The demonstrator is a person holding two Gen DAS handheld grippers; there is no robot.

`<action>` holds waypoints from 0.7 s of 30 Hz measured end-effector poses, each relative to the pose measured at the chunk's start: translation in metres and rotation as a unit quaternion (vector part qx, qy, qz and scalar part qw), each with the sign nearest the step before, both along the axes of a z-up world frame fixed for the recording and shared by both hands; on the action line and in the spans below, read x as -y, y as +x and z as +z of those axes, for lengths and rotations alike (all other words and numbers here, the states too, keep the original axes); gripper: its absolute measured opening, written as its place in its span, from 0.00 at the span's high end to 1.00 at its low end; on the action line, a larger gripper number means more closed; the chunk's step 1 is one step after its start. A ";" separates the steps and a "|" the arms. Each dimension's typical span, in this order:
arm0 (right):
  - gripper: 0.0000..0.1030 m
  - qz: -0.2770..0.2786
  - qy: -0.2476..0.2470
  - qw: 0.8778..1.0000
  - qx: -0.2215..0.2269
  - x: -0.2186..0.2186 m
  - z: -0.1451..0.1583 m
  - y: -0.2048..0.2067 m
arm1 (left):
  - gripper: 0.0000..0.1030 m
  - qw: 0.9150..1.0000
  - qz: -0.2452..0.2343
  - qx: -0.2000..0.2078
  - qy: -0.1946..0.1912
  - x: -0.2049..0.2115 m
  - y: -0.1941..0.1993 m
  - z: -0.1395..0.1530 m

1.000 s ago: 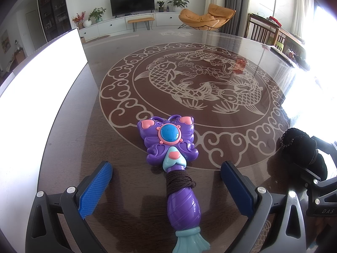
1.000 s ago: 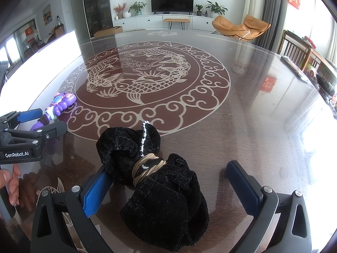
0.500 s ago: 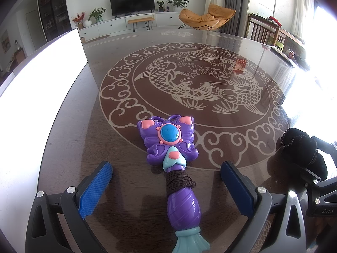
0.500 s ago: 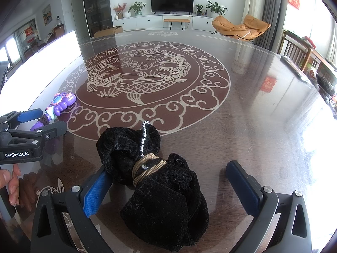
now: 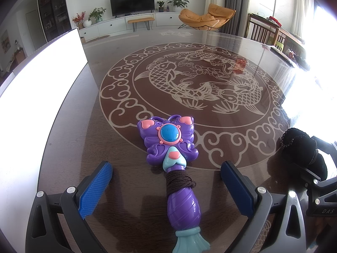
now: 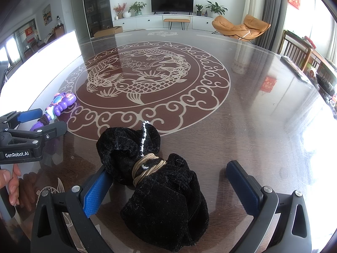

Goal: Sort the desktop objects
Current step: 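Carry the wand and black bag to the bin with both tools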

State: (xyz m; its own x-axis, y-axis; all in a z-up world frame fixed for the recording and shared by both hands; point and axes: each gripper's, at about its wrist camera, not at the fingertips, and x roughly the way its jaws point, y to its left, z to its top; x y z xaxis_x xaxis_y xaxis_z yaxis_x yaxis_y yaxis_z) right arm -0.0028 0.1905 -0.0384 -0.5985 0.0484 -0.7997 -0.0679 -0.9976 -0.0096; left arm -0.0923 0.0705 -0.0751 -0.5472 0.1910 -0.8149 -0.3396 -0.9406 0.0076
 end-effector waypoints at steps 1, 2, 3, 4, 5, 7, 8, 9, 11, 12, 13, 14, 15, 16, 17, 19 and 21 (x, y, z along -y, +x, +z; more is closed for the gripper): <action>0.00 0.000 0.000 1.000 0.000 0.000 0.000 0.000 | 0.00 1.000 0.000 0.000 0.000 0.000 0.000 0.000; 0.00 0.000 0.000 1.000 0.000 0.000 0.000 0.000 | 0.00 1.000 0.000 0.000 0.000 0.000 0.000 0.000; 0.00 0.000 0.000 1.000 0.000 0.000 0.000 0.000 | 0.00 1.000 0.000 0.000 0.000 0.000 0.000 0.000; 0.00 0.000 0.000 1.000 0.000 0.000 0.000 0.000 | 0.00 1.000 0.000 0.000 0.000 0.000 0.000 0.000; 0.00 0.000 0.000 1.000 0.000 0.000 0.000 0.000 | 0.00 1.000 0.000 0.000 0.000 0.000 0.000 0.000; 0.00 0.000 0.000 1.000 0.000 0.000 0.000 0.000 | 0.00 1.000 0.000 0.000 0.000 0.000 0.000 0.000; 0.00 0.000 0.000 1.000 0.000 0.000 0.000 0.000 | 0.00 1.000 0.000 0.000 0.000 0.000 0.000 0.000; 0.00 0.000 0.000 1.000 0.000 0.000 0.000 0.000 | 0.00 1.000 0.000 0.000 0.000 0.000 0.000 0.000; 0.00 0.000 0.000 1.000 0.000 0.000 0.000 0.000 | 0.00 1.000 0.000 0.000 0.000 0.000 0.000 0.000; 0.00 0.000 0.000 1.000 0.000 0.000 0.000 0.000 | 0.00 1.000 0.000 0.000 0.000 0.000 0.000 0.000; 0.00 0.000 0.000 1.000 0.000 0.000 0.000 0.000 | 0.00 1.000 0.000 0.000 0.000 0.000 0.000 0.000; 0.00 0.000 0.000 1.000 0.000 0.000 0.000 0.000 | 0.00 1.000 0.000 0.000 0.000 0.000 0.000 0.000; 0.00 0.000 0.000 1.000 0.000 0.000 0.000 0.000 | 0.00 1.000 0.000 0.000 0.000 0.000 0.000 0.000; 0.00 0.000 0.000 1.000 0.000 0.000 0.000 0.000 | 0.00 1.000 0.000 0.002 0.000 -0.001 0.000 0.000; 0.00 0.000 0.000 1.000 0.000 0.000 0.000 0.000 | 0.00 1.000 -0.001 0.005 0.000 -0.001 -0.001 0.000; 0.00 0.002 -0.001 1.000 0.002 -0.004 -0.001 -0.006 | 0.00 1.000 -0.016 0.022 -0.001 0.002 -0.004 0.001; 0.00 0.021 -0.002 0.999 0.028 -0.005 0.000 -0.011 | 0.00 0.998 -0.047 0.037 -0.010 0.003 -0.003 0.002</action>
State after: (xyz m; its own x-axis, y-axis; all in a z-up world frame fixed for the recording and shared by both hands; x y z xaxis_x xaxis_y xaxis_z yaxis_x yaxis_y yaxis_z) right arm -0.0136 0.1951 -0.0379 -0.5545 0.0216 -0.8319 -0.0259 -0.9996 -0.0087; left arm -0.0956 0.0678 -0.0728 -0.4650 0.2223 -0.8570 -0.4267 -0.9044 -0.0030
